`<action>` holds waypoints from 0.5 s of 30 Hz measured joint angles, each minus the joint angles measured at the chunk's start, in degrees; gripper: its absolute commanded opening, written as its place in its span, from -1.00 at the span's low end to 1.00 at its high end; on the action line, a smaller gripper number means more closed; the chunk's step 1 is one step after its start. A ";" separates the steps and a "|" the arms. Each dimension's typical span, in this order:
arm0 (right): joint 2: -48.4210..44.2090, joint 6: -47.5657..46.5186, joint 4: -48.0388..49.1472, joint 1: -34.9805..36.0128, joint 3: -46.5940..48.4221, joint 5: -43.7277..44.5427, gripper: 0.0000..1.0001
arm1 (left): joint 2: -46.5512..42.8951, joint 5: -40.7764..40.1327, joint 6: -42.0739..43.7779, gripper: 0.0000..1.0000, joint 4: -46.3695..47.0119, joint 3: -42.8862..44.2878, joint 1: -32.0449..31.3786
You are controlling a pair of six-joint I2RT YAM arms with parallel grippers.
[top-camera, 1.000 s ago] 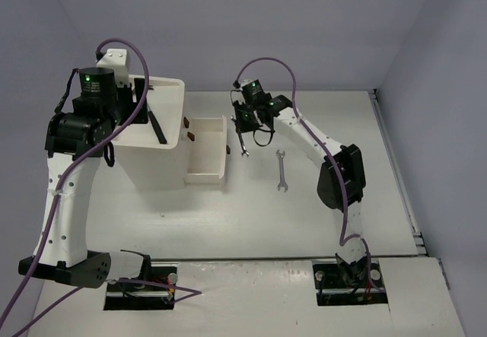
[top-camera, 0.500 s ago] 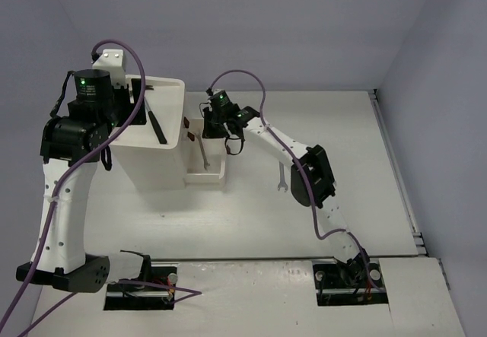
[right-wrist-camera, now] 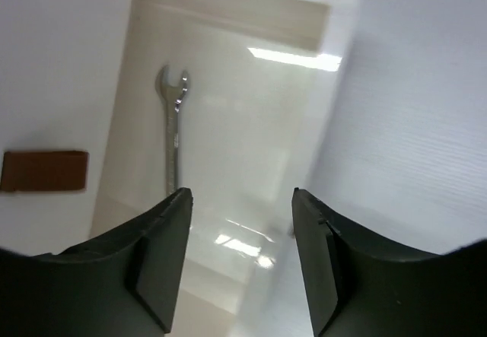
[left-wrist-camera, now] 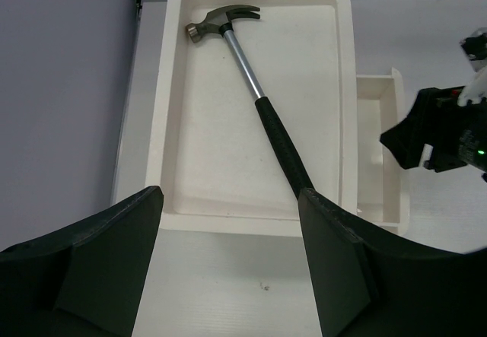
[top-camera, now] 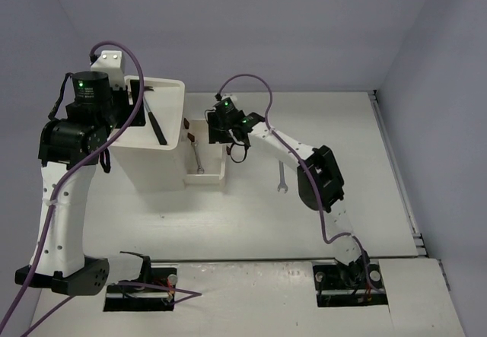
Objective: Sort the tools into containers
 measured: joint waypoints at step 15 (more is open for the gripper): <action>-21.68 -6.99 -3.24 -15.43 -35.67 7.06 -0.08 | 2.23 1.06 0.00 0.37 -0.04 0.72 -1.44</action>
